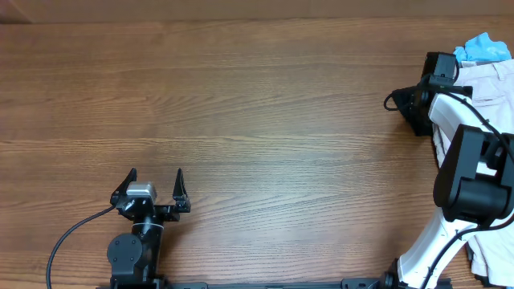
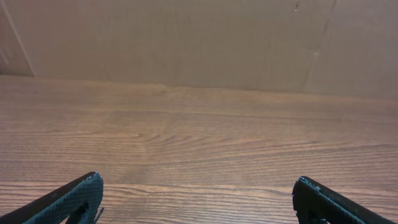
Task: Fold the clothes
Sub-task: 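Reach the right gripper to the waistband of the beige pants, then grasp the beige pants waistband with the right gripper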
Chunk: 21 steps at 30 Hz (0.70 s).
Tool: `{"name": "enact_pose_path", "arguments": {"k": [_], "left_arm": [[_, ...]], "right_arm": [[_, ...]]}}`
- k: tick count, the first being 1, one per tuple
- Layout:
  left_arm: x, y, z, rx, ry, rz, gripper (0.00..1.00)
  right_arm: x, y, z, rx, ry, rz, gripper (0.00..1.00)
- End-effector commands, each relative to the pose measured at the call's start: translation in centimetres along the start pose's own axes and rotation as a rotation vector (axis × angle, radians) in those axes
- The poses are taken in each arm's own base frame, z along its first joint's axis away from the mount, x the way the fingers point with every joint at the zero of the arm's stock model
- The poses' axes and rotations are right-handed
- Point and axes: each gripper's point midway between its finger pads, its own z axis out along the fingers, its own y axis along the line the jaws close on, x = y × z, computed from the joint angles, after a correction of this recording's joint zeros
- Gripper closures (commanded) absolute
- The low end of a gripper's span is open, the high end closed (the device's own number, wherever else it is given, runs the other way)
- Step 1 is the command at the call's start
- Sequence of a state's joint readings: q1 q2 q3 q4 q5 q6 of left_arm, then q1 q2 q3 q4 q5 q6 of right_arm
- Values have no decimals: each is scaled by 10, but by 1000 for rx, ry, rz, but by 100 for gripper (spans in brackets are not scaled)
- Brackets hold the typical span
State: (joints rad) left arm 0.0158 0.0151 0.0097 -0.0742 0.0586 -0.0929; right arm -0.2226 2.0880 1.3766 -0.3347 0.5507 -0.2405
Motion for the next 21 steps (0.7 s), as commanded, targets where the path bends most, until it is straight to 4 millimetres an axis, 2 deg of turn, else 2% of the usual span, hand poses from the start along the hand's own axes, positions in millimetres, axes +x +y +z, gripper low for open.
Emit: {"name": "enact_pose_path", "arguments": {"k": [1,8,12,18,21], "left_arm": [[0,4,0,-20,-6,26,0],[0,4,0,-20,-6,26,0],[0,4,0,-20,-6,26,0],[0,4,0,-20,-6,26,0],[0,4,0,-20,-6,26,0]], "right_arm": [[-12,11,2,-61,-31,7,4],[-8,11,12,-24,-26,-18,4],[-4,3,21,49,-15,-14,11],[-10,-22,18,201,-31,55,46],[-12,-19,15,197,-39,52,50]]}}
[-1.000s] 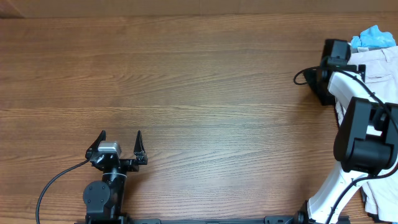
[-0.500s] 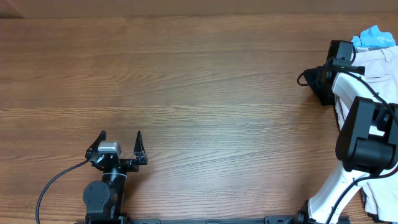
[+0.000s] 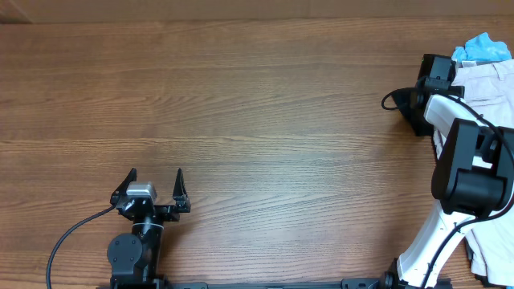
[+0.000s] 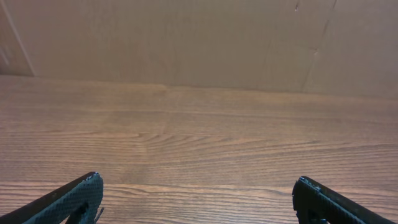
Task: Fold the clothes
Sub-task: 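Grasp the beige pants waistband with the right gripper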
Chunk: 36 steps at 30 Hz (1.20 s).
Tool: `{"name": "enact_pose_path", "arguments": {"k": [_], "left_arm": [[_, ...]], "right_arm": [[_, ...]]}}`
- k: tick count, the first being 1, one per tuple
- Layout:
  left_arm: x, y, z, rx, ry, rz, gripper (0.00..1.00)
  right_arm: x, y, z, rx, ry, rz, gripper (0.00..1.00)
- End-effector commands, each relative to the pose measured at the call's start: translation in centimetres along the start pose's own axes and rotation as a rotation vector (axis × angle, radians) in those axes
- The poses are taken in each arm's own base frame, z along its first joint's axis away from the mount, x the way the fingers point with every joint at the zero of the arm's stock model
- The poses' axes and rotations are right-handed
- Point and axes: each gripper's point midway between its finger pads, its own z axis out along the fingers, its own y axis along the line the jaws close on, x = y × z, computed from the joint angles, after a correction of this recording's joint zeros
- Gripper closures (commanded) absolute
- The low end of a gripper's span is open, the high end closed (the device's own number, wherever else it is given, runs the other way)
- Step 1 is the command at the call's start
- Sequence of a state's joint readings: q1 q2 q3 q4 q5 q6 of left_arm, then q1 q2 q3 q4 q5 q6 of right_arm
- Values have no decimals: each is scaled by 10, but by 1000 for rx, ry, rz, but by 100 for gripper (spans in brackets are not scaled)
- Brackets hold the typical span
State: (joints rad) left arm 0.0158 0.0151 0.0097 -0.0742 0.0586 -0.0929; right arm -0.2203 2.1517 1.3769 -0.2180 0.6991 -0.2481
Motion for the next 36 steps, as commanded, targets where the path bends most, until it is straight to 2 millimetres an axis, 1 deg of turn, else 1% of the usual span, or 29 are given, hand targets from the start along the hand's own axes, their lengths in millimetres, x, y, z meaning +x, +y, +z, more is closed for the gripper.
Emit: {"name": "enact_pose_path", "arguments": {"k": [1,3,5,9,14,20,23,24,25,27,30,32,33,36], "left_arm": [[0,4,0,-20,-6,26,0],[0,4,0,-20,-6,26,0],[0,4,0,-20,-6,26,0],[0,4,0,-20,-6,26,0],[0,4,0,-20,-6,26,0],[0,4,0,-20,-6,26,0],[0,4,0,-20,-6,26,0],[0,4,0,-20,-6,26,0],[0,4,0,-20,-6,26,0],[0,4,0,-20,-6,26,0],[0,4,0,-20,-6,26,0],[0,4,0,-20,-6,26,0],[0,4,0,-20,-6,26,0],[0,4,0,-20,-6,26,0]], "right_arm": [[-11,-4,-2,43,-21,29,57],[-14,3,-6,34,-32,22,64],[-18,8,-11,27,-45,39,64],[-30,18,-28,7,-84,82,65],[-38,17,-41,-1,-108,87,62],[-31,17,-40,-6,-79,70,68],[-31,21,-40,-27,-81,72,67],[-32,23,-40,-39,-83,71,63],[-32,27,-40,-64,-84,70,57],[-32,33,-40,-103,-83,67,55],[-31,30,-37,-111,-80,95,57],[-30,26,-33,-106,-75,111,65],[-29,23,-31,-102,-71,114,67],[-24,13,-24,-90,-52,125,67]]}}
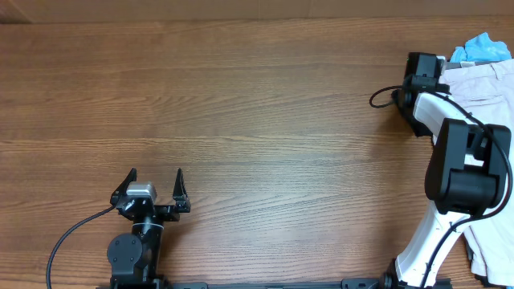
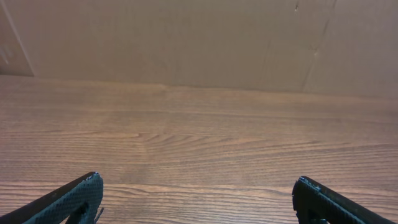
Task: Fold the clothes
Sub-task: 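Grasp the beige pants waistband with the right gripper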
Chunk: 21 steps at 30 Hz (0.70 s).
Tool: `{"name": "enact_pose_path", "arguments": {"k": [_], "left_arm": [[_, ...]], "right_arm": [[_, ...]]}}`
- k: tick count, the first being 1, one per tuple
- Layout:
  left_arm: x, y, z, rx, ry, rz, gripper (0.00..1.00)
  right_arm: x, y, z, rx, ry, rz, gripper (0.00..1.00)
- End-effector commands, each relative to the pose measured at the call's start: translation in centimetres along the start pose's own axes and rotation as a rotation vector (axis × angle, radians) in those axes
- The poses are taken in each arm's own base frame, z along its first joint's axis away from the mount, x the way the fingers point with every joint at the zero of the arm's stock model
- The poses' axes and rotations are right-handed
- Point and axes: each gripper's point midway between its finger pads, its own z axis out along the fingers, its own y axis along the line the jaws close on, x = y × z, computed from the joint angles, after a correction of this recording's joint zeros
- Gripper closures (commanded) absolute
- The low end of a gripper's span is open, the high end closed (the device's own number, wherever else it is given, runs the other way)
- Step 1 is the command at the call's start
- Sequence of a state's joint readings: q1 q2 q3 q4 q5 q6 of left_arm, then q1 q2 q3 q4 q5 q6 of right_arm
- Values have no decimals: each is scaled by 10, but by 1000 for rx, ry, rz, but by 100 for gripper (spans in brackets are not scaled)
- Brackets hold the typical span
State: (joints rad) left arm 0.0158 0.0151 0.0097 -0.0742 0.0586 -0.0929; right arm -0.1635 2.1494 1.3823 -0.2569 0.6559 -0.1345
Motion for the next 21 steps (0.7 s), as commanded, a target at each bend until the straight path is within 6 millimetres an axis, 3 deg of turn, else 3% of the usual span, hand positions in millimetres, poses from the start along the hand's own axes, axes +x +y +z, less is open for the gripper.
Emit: {"name": "enact_pose_path", "arguments": {"k": [1,10,13,16,21], "left_arm": [[0,4,0,-20,-6,26,0],[0,4,0,-20,-6,26,0],[0,4,0,-20,-6,26,0],[0,4,0,-20,-6,26,0],[0,4,0,-20,-6,26,0]], "right_arm": [[-19,-18,-7,-12,-35,68,67],[-17,-24,-2,-11,-25,77,67],[-18,-11,-3,-87,-31,75,46],[-19,1,-4,-157,-32,72,46],[-17,2,-1,-158,-28,71,51]]}}
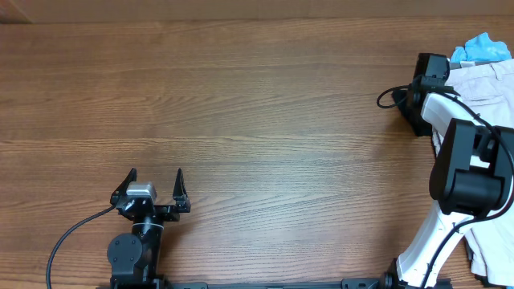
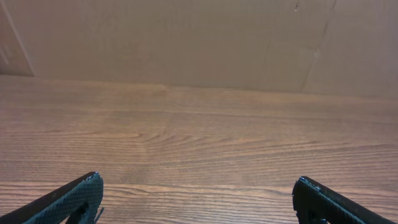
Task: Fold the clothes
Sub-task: 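Grasp the beige pants waistband with the right gripper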
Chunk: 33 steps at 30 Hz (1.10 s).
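A pile of beige clothes [image 1: 485, 83] lies at the table's right edge, with a light blue garment [image 1: 483, 46] at its far end. My right gripper [image 1: 434, 67] is at the pile's left edge, its black head touching or overlapping the beige fabric. Its fingers are hidden, so its state cannot be read. My left gripper [image 1: 155, 175] stands open near the front left, far from the clothes. In the left wrist view its two fingertips [image 2: 87, 184] are wide apart over bare wood, with nothing between them.
The wooden table [image 1: 265, 120] stretches between the two arms. The right arm's white links [image 1: 466, 160] and a black cable [image 1: 389, 99] lie over the pile's left side. A cardboard wall [image 2: 199, 37] stands behind the table's far edge.
The right gripper head has shifted slightly to the right, back toward the beige pile. The left arm has not moved.
The right gripper was at the left edge of the beige pile in the two oldest moments. It then stood a little further left, off toward the bare table, and now sits closer to the pile again. The left gripper stayed open and still throughout.
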Tool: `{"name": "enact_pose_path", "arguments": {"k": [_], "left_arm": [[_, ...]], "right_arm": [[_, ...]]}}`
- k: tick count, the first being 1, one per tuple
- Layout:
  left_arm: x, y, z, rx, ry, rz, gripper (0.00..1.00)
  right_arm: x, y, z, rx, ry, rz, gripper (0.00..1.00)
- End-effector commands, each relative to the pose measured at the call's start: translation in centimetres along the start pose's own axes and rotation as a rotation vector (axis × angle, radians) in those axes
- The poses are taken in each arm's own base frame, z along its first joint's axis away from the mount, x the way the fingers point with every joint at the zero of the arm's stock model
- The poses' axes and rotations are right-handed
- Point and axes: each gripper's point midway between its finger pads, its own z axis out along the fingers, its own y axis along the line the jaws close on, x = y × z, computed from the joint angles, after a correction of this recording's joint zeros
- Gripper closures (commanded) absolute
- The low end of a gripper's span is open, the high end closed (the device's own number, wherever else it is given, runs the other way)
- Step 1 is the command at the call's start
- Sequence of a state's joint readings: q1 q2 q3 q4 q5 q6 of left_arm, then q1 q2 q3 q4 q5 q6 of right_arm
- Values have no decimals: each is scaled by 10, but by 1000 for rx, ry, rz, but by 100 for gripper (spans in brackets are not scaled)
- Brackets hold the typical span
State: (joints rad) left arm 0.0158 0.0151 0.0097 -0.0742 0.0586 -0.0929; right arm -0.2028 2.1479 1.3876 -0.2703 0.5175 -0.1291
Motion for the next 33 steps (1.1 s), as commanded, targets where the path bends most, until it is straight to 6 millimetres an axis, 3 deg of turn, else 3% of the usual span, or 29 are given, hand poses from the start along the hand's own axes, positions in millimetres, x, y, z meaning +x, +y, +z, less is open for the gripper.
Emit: {"name": "enact_pose_path", "arguments": {"k": [1,9,12,16,17,18,19,20,25,30,33], "left_arm": [[0,4,0,-20,-6,26,0],[0,4,0,-20,-6,26,0],[0,4,0,-20,-6,26,0],[0,4,0,-20,-6,26,0],[0,4,0,-20,-6,26,0],[0,4,0,-20,-6,26,0],[0,4,0,-20,-6,26,0],[0,4,0,-20,-6,26,0],[0,4,0,-20,-6,26,0],[0,4,0,-20,-6,26,0],[0,4,0,-20,-6,26,0]], "right_arm": [[-18,-2,-9,-41,-43,38,54],[-18,-9,-8,-5,-41,40,71],[-18,-9,-8,-3,-40,40,87],[-18,-9,-8,-3,-41,41,90],[-18,-9,-8,-3,-42,41,89],[-18,-9,-8,-3,-41,41,77],[-18,-9,-8,-3,-41,40,49],[-18,-9,-8,-4,-42,31,43],[-18,-8,-8,-6,-40,-29,41],[-7,-3,3,-2,-14,-43,47],[-4,-12,9,69,-7,-41,50]]}}
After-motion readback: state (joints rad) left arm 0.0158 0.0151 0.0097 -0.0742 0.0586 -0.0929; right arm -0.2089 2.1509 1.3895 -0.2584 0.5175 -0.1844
